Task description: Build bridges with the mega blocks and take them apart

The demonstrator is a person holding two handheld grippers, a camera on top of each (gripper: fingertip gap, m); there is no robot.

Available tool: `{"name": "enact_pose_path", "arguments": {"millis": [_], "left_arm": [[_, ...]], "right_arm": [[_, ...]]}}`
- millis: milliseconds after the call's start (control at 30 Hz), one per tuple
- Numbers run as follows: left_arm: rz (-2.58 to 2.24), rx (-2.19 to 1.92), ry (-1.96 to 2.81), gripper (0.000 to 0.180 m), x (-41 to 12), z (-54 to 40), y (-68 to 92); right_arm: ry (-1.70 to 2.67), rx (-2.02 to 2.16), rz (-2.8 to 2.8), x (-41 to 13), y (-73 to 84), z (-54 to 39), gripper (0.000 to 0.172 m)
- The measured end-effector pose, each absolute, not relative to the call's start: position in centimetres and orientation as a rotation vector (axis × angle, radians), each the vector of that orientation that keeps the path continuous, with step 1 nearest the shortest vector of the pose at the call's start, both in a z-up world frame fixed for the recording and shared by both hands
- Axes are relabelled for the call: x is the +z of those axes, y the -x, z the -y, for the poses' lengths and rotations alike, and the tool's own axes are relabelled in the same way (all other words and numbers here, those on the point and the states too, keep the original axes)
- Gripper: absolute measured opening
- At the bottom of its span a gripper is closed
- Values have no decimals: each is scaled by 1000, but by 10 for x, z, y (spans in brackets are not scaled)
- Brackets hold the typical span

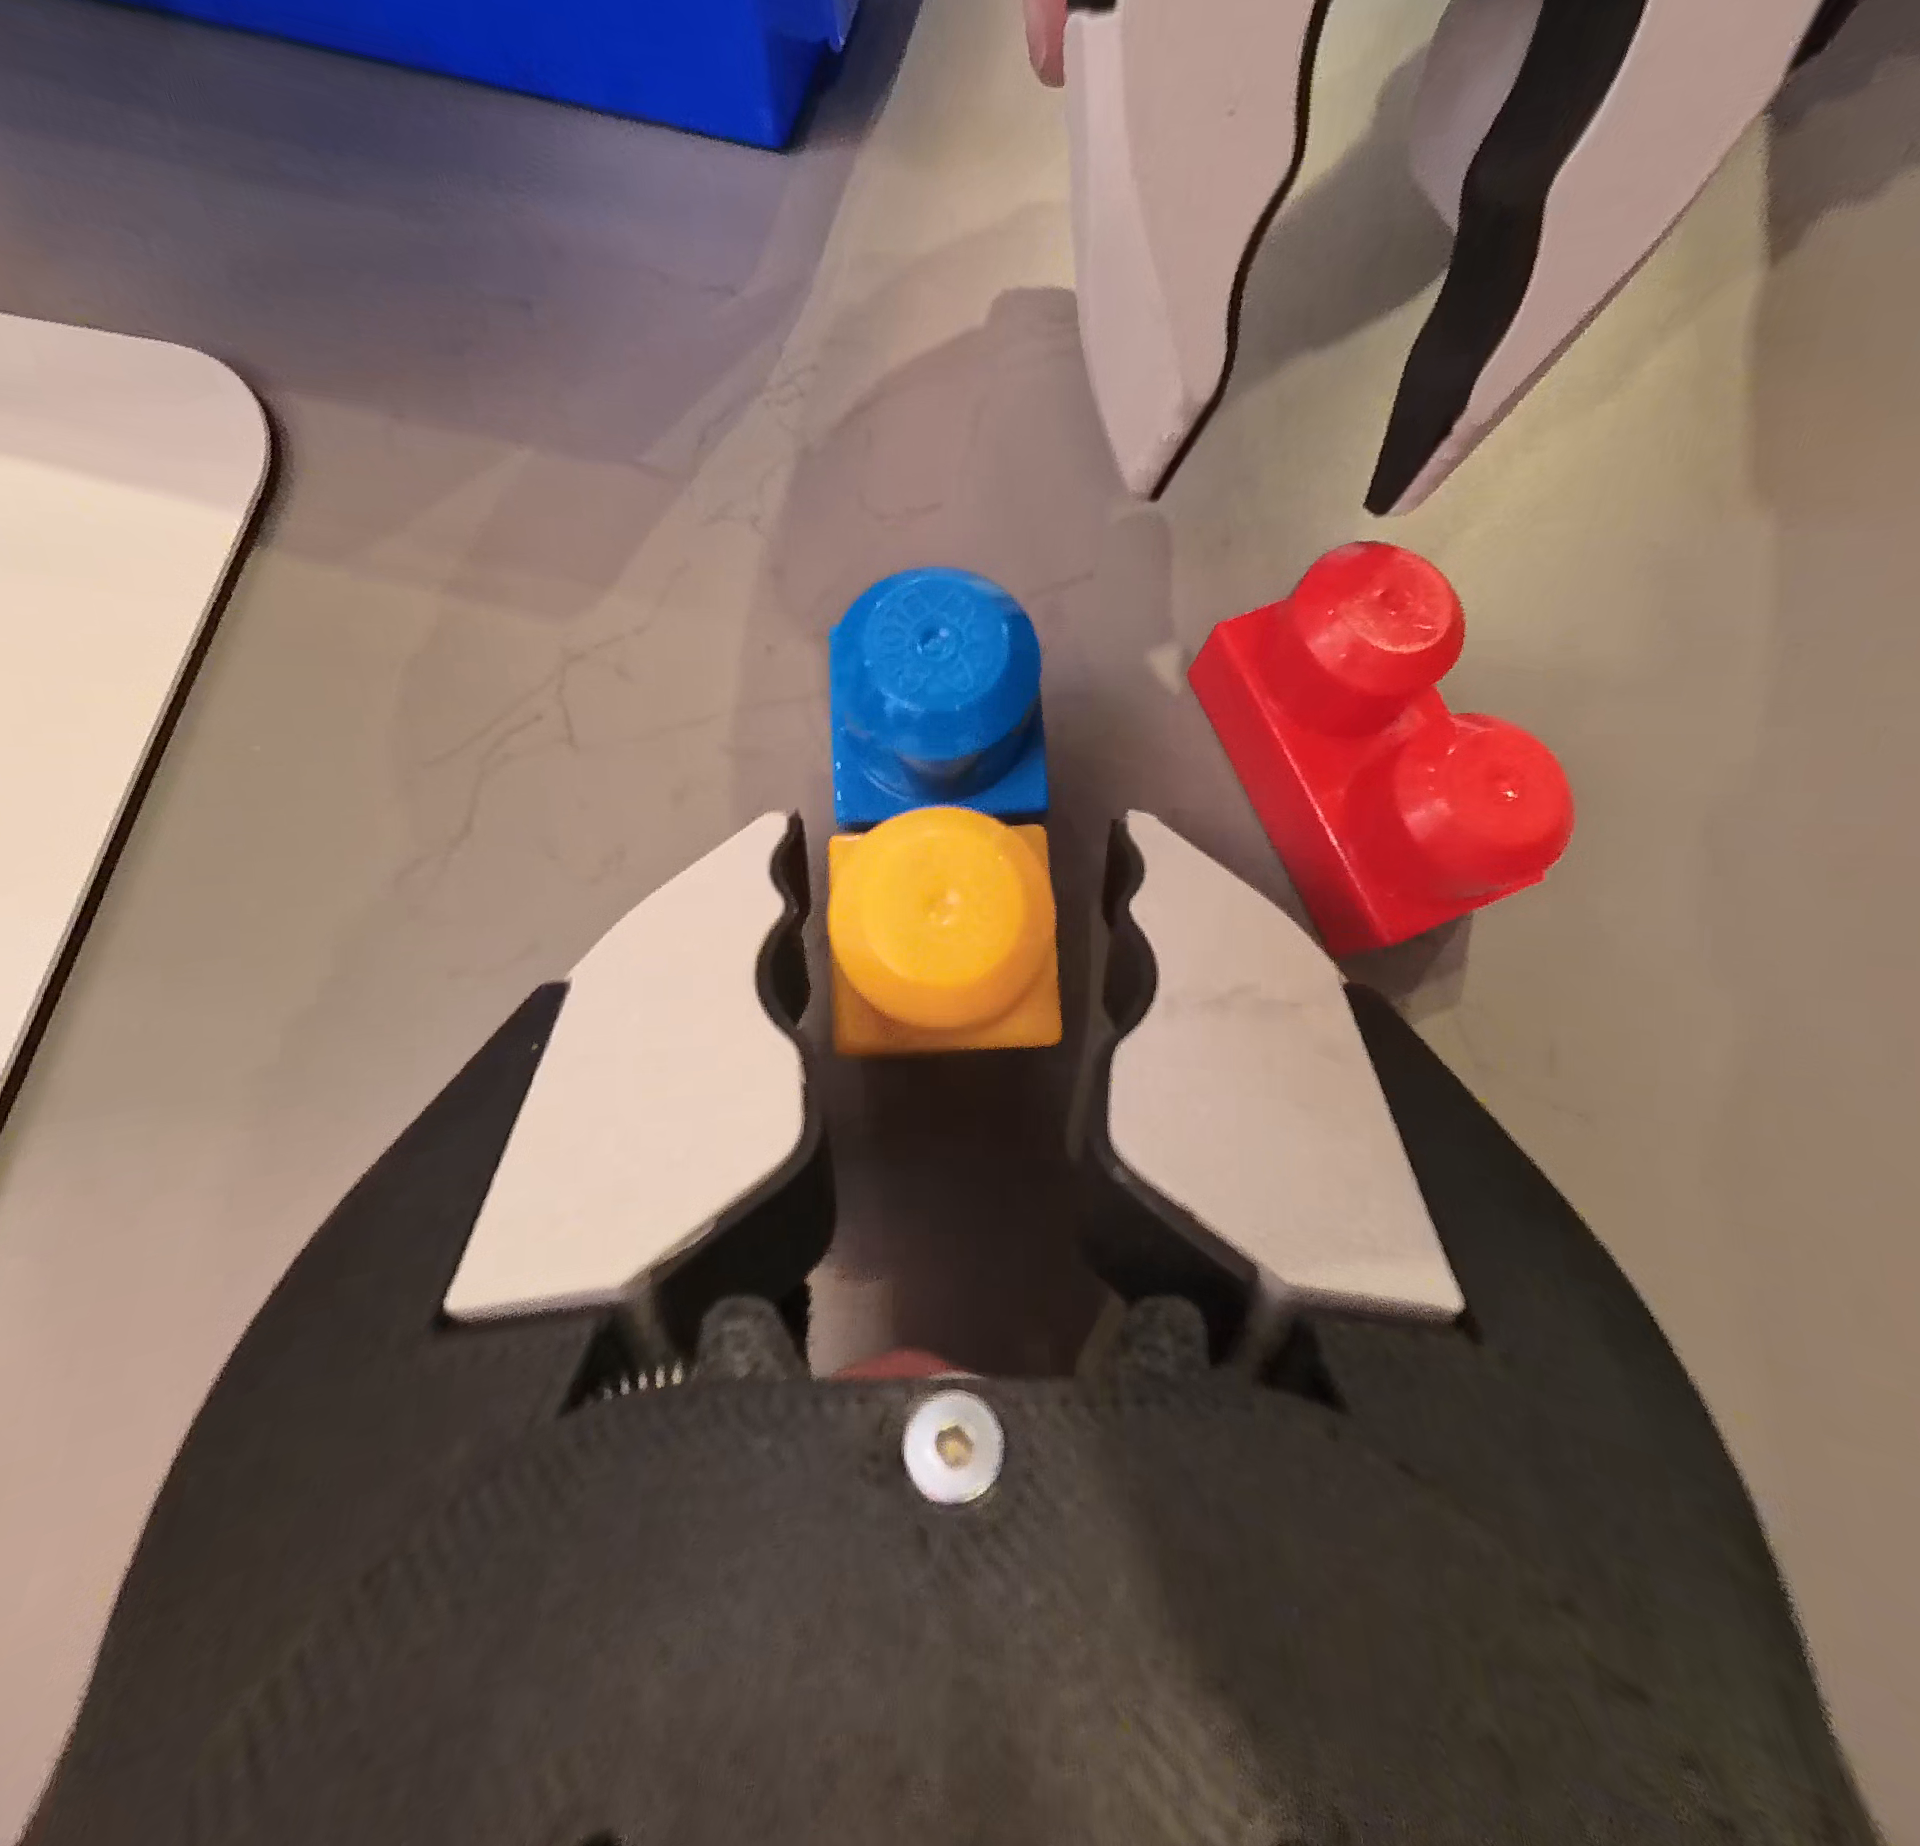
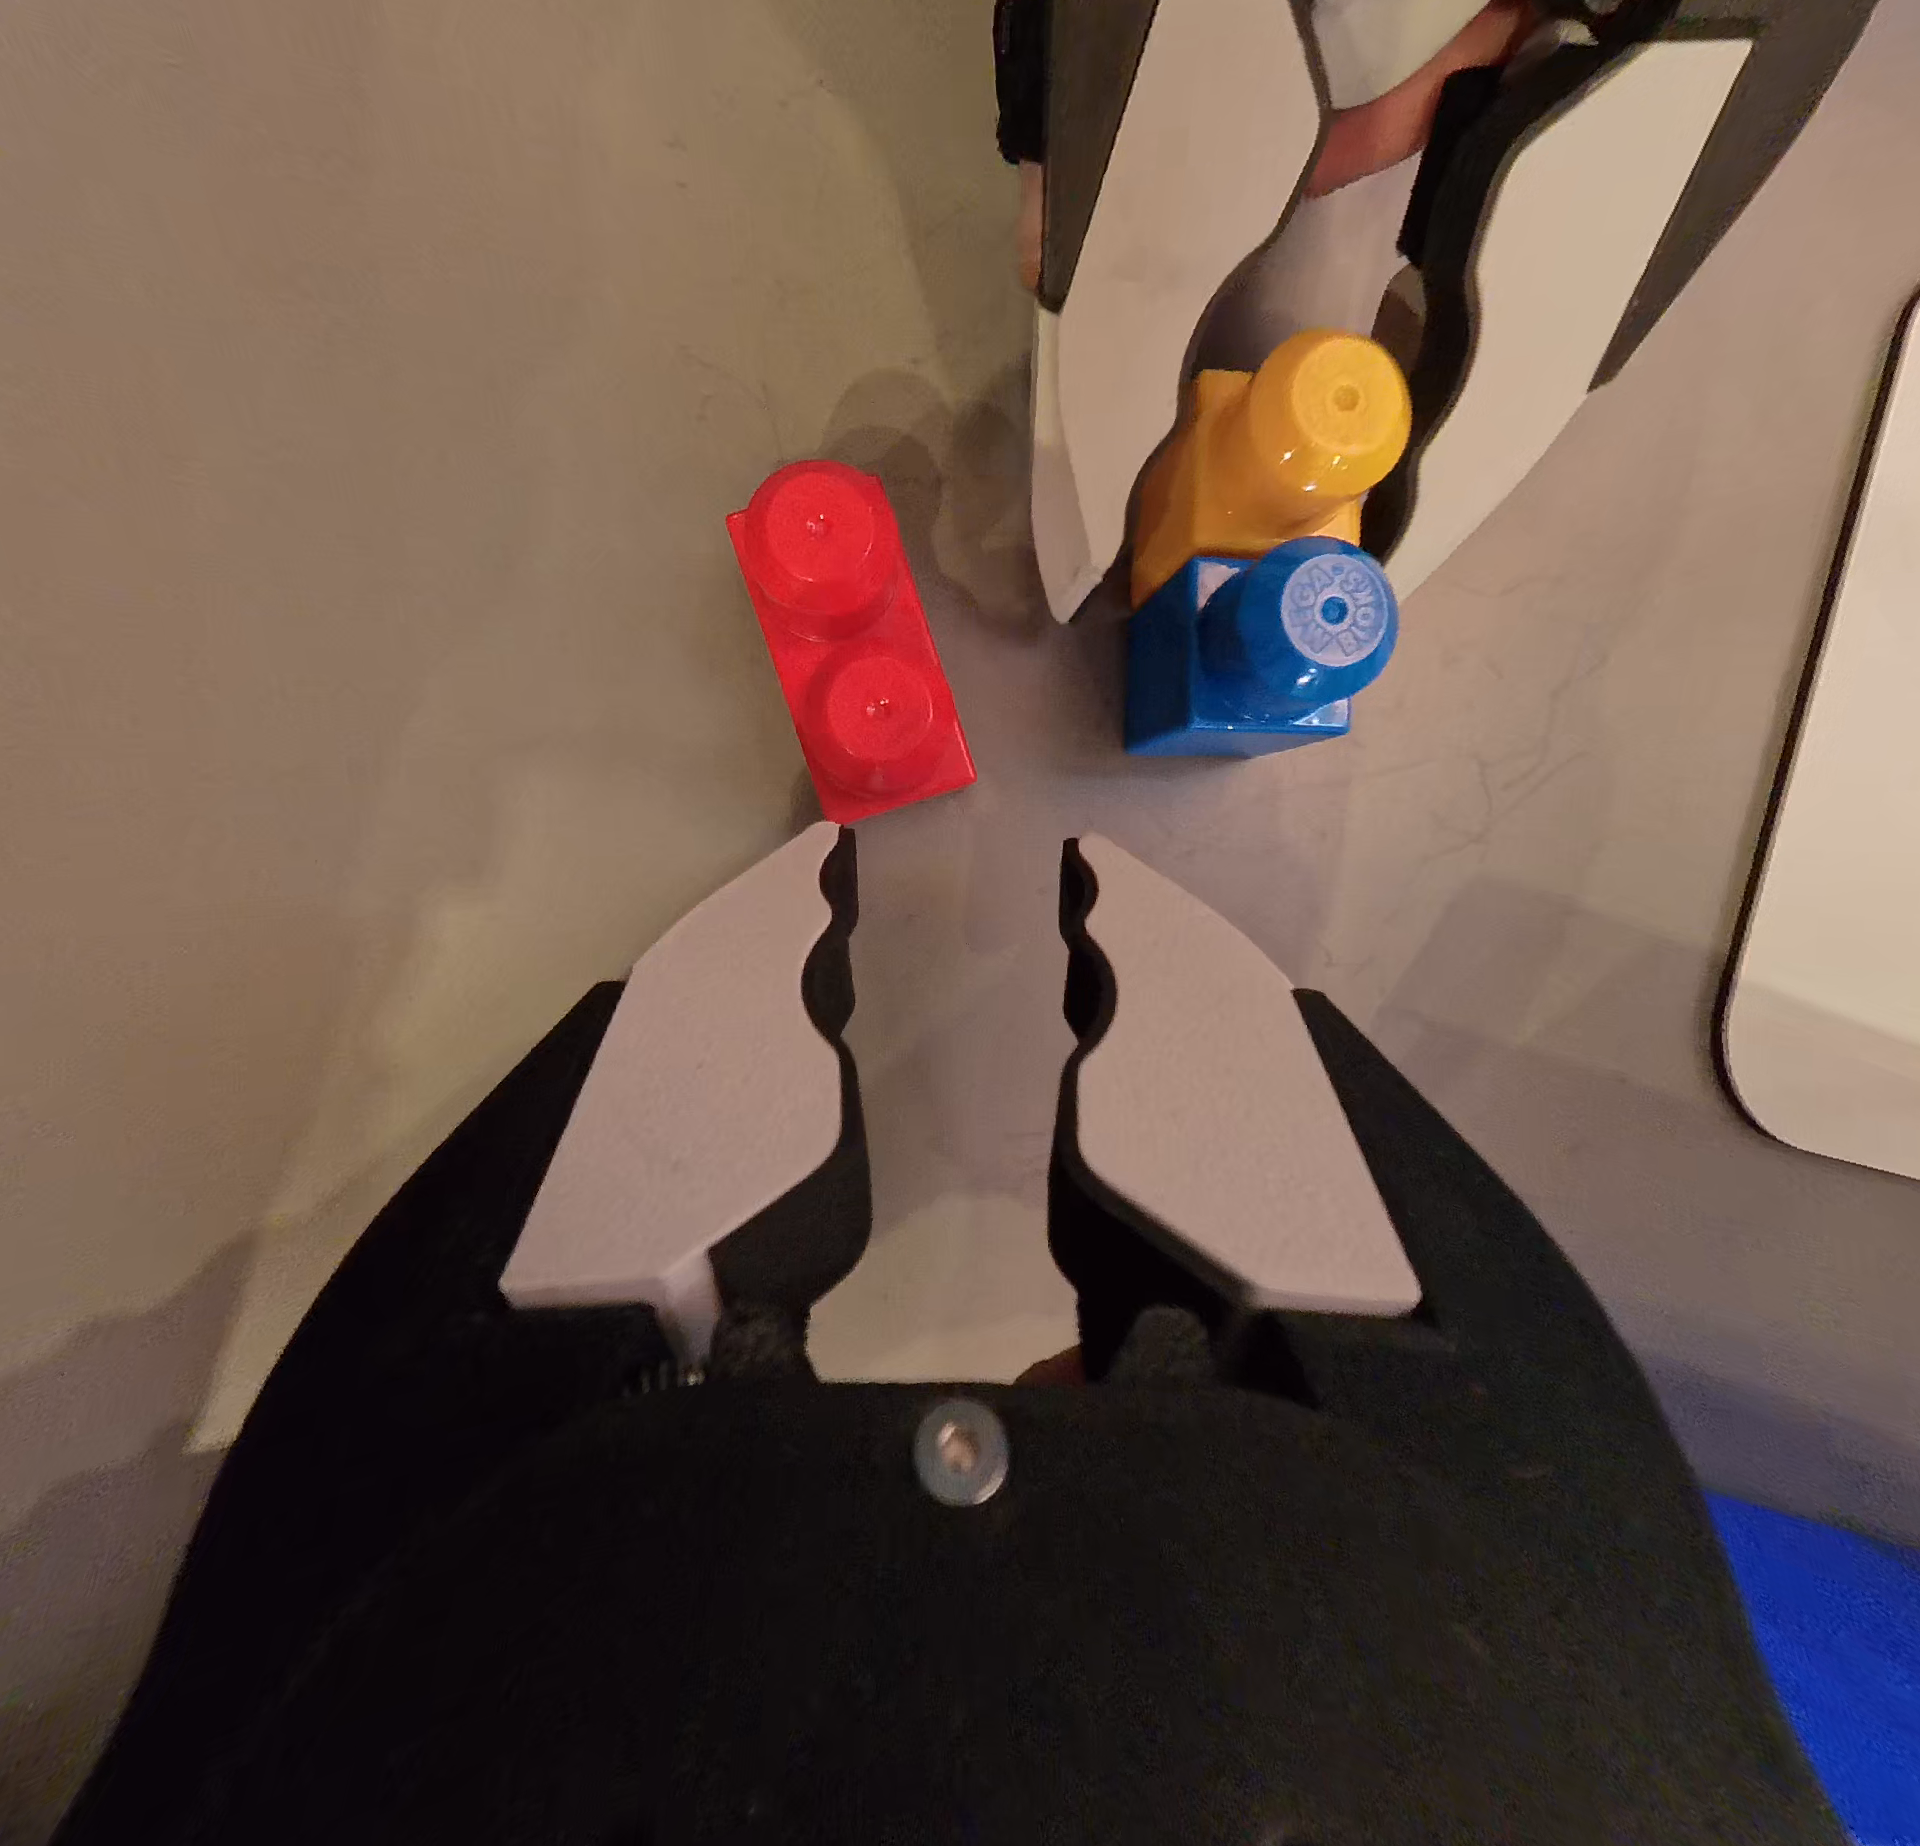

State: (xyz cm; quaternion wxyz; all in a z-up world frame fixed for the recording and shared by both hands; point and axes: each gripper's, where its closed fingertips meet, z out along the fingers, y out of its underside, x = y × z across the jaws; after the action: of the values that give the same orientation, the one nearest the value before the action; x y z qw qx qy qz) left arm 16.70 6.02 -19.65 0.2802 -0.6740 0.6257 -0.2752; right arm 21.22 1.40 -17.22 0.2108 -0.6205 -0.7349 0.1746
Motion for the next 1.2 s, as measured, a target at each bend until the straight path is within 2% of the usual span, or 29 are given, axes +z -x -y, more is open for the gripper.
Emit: {"name": "enact_pose_path", "arguments": {"millis": [167,600,933,1033,1100,1200], "left_arm": [[-1652,-754,1804,38,-194,-63,-173],[-1530,-791,1777,37,-180,-69,-173],[-1622,-758,1801,36,-191,-66,-173],[-1682,-774,1797,38,-194,-63,-175],[-1713,-750,1805,52,-198,-64,-177],[-1748,-742,1798,58,-201,-64,-183]], "right_arm": [[1725,485,2045,-173,-212,-14,38],[1725,485,2037,-171,-213,-15,37],[1723,486,2037,-170,-212,-15,37],[1724,487,2037,-170,-213,-15,37],[1724,488,2037,-170,-213,-15,37],[1725,489,2038,-171,-213,-15,37]]}}
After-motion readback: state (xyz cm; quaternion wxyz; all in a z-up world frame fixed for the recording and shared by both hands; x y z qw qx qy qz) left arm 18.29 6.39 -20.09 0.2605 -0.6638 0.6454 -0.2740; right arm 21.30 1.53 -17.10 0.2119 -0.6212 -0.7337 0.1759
